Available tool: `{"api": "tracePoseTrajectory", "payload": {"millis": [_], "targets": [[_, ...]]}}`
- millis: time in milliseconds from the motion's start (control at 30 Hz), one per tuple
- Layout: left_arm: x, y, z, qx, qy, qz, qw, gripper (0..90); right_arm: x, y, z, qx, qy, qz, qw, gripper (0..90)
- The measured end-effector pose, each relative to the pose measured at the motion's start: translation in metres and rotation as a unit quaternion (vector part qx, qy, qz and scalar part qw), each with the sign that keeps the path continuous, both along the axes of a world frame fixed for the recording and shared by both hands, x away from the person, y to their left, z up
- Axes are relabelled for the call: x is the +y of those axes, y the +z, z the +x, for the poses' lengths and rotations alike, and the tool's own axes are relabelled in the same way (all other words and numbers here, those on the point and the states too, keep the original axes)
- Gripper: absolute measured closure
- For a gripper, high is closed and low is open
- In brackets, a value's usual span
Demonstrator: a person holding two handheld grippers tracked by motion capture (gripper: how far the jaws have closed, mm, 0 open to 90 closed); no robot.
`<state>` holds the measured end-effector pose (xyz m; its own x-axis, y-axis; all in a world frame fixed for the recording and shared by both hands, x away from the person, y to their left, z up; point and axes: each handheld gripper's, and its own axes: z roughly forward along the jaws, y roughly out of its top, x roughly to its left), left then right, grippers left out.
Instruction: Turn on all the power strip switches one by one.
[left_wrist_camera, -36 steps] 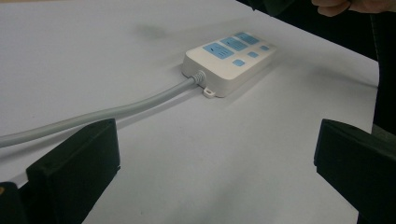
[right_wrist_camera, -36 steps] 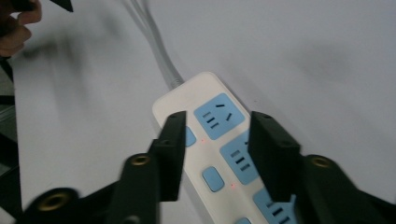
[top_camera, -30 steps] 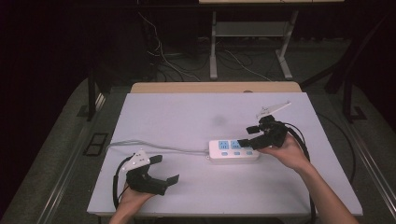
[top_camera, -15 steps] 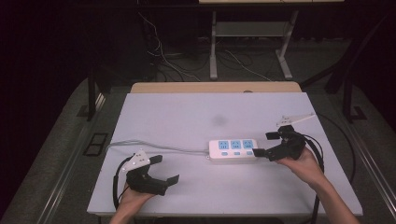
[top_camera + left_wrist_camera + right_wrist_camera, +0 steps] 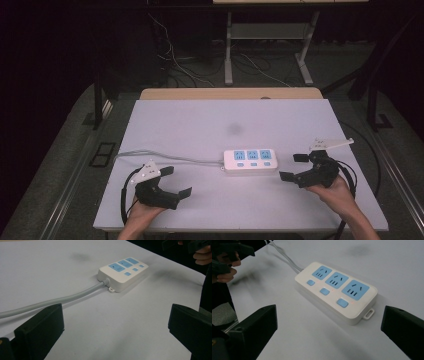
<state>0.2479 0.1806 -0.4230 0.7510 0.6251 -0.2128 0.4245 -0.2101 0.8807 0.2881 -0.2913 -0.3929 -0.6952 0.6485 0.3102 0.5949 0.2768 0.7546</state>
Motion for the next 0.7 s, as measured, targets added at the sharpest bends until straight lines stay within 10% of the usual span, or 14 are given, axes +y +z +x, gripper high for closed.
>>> {"api": "tracePoseTrajectory", "payload": {"millis": [700], "targets": [[0.0, 0.0, 0.0, 0.0, 0.001, -0.001, 1.0, 0.0, -0.012, -0.03, -0.038, -0.018, -0.031, 0.023, 0.9991, 0.4]]}}
